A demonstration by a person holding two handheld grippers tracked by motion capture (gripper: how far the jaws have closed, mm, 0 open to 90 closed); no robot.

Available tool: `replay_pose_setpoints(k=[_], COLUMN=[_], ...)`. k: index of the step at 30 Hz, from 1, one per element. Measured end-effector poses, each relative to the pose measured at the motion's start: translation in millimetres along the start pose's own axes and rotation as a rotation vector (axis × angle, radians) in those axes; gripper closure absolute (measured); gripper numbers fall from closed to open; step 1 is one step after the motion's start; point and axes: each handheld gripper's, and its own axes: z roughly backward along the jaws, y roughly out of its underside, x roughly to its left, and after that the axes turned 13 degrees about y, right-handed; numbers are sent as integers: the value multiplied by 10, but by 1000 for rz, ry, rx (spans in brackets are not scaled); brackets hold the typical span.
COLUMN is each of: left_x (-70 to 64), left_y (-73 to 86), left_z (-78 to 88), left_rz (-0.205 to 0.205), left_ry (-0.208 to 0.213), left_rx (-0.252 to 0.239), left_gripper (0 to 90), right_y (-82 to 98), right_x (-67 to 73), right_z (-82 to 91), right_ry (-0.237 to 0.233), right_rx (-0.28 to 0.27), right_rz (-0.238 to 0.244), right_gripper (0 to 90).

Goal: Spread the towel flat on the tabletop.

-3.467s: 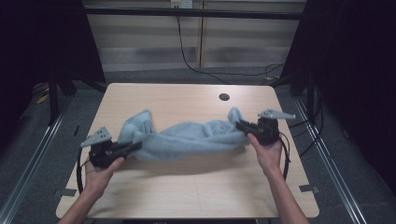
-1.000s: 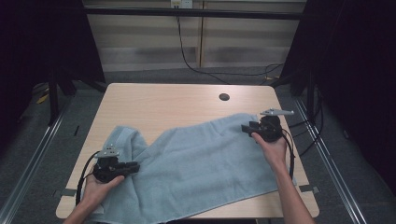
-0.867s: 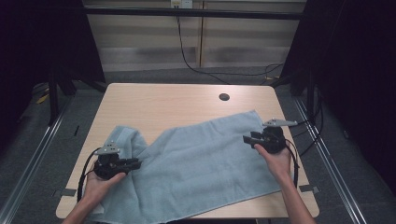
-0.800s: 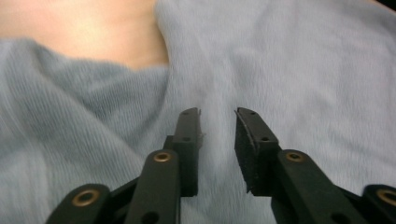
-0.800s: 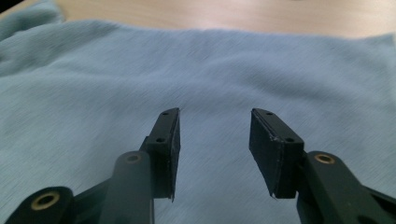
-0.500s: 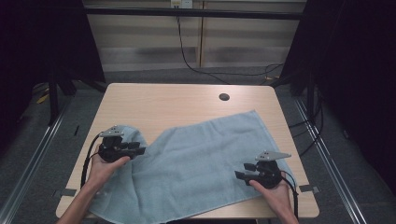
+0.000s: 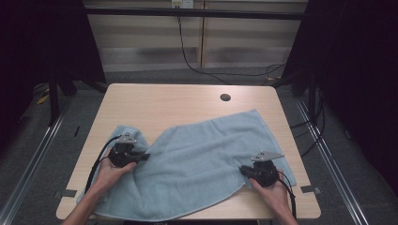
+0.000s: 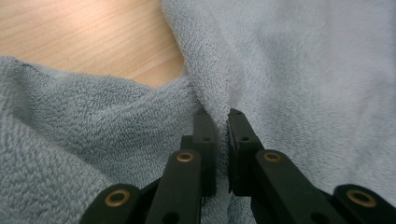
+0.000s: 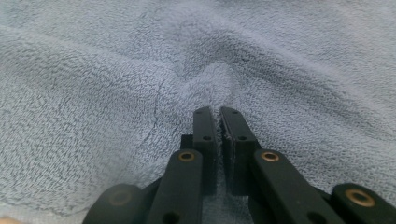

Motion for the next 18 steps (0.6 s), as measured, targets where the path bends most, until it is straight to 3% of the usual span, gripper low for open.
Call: replay_pose_setpoints(k=[13,18], left_x=[-94,-186], left_y=[5,-2], left_z=[116,103], left_rz=[40,22], left_ry=[80,123], left_rx=[-84,-80], left_gripper=[843,844], right_y=[-285,-361], right_x=[-471,-663], right_z=[-347,-402], right_ry=[49,82], right_rx=[-2,-20], right_rz=[-56,-92], right_gripper=[864,868])
